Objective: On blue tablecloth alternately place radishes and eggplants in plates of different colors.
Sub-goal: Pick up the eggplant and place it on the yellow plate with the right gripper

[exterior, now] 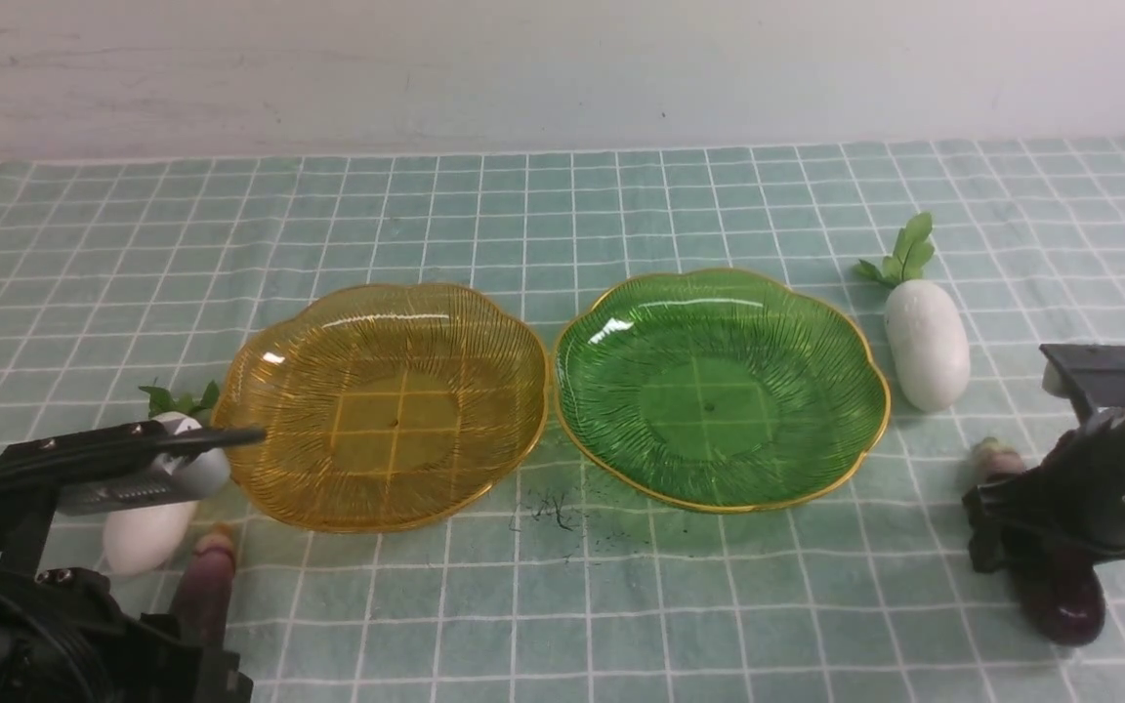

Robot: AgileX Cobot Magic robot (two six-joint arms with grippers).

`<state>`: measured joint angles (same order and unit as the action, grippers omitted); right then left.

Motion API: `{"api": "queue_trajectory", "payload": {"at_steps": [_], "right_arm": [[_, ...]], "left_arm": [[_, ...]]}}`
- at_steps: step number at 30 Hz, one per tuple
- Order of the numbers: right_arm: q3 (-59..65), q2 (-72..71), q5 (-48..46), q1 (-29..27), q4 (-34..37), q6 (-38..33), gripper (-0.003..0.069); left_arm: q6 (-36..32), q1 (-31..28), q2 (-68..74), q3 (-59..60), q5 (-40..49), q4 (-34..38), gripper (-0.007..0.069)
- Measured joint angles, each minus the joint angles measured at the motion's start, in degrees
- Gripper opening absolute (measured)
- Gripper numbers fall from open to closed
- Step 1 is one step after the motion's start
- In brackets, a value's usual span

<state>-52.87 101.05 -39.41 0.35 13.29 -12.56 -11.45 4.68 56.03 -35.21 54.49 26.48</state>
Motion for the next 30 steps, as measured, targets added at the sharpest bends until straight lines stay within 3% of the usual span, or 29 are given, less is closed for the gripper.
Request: {"api": "queue_trajectory", "payload": {"at_steps": [2, 11, 15, 19, 25, 30], "right_arm": [[-1.36, 0.26, -2.88, 0.0, -0.52, 0.0, 0.0351], [-10.23, -4.13, -16.35, 0.0, -2.18, 2.38, 0.0352], [-12.48, -9.33, -18.19, 0.0, 2.45, 2.53, 0.0352], [-12.76, -11.79, -18.4, 0.65, 9.36, -1.7, 0.0352], [-12.82, -12.0, -16.23, 8.81, 22.31, -12.54, 0.0352], [-13.07, -11.88, -8.29, 17.25, 26.68, -17.43, 0.0352]], "left_arm": [[0.0, 0.0, 0.0, 0.0, 0.0, 0.0, 0.0165], [0.0, 0.0, 0.0, 0.0, 0.59, 0.0, 0.0165], [0.0, 0.0, 0.0, 0.0, 0.69, 0.0, 0.0165], [0.0, 0.0, 0.0, 0.0, 0.69, -0.03, 0.0165], [0.0, 0.0, 0.0, 0.0, 0.69, -0.03, 0.0165], [0.0, 0.0, 0.0, 0.0, 0.69, -0.03, 0.0165]]}}
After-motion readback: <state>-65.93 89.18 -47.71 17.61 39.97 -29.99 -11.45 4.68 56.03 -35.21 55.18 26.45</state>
